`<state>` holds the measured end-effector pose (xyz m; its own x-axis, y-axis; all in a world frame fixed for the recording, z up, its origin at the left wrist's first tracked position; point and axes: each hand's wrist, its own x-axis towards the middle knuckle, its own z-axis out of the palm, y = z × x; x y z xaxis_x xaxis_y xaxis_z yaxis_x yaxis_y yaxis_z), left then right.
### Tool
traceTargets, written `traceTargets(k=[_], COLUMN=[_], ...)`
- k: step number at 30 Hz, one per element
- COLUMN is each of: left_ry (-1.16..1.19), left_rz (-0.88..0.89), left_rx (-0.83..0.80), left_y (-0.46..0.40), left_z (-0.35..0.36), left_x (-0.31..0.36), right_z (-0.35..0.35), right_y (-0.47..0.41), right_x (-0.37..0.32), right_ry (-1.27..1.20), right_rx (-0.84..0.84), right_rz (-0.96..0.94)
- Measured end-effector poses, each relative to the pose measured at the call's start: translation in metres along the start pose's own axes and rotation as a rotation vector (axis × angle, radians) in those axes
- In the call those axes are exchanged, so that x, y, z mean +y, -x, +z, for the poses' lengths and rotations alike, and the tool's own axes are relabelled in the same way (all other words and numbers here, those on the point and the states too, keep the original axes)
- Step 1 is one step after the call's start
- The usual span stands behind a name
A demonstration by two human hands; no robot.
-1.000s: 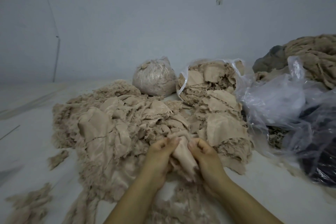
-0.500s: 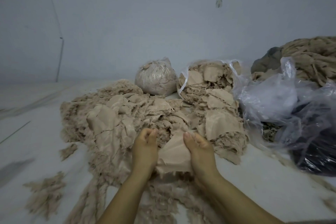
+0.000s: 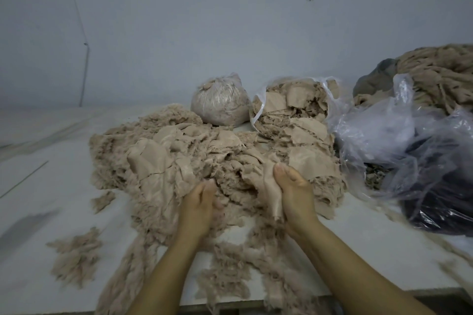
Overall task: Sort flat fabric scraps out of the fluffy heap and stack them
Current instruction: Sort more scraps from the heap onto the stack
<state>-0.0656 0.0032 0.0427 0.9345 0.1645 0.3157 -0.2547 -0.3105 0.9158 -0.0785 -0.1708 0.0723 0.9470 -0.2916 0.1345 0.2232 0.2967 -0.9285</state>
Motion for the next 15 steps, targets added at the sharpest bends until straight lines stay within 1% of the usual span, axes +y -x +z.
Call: traceTargets(k=[1,3,4,5,6,8,9,10,13,15], left_ry=[0.109,0.376,0.524,0.613,0.642,0.613,0.596,0.578,0.482,0.424], left_rz=[-0.081,-0.289,-0.357,-0.39,-0.413,-0.431,-0.409,-0.376,-0.267,-0.237], left_rx=[-0.099,-0.346,-0.418,-0.419,-0.362,-0.177,-0.114,-0.083,-0.067,-0.035], left_y=[0.004,0.012,0.015,0.017,0.018,0.015,0.012,0.008,-0.006,-0.016], left_z=[0.01,0.034,0.045,0.052,0.057,0.059,0.058,0.058,0.059,0.06], left_x=[0.007,0.02,0.025,0.027,0.028,0.024,0.02,0.019,0.022,0.024], right_z=[0.004,0.01,0.012,0.012,0.012,0.007,0.003,-0.002,-0.011,-0.015], right_y=[0.002,0.005,0.006,0.006,0.006,0.001,-0.002,-0.008,-0.024,-0.037], right_x=[0.001,0.006,0.008,0.011,0.013,0.015,0.015,0.016,0.017,0.013], right_ry=[-0.009,-0.019,-0.008,0.003,0.021,0.081,0.107,0.123,0.169,0.199], right_rx=[-0.022,-0.051,-0.067,-0.084,-0.089,-0.047,-0.013,0.016,0.059,0.095], right_rz=[0.005,-0.002,-0.018,-0.036,-0.061,-0.111,-0.119,-0.123,-0.111,-0.146])
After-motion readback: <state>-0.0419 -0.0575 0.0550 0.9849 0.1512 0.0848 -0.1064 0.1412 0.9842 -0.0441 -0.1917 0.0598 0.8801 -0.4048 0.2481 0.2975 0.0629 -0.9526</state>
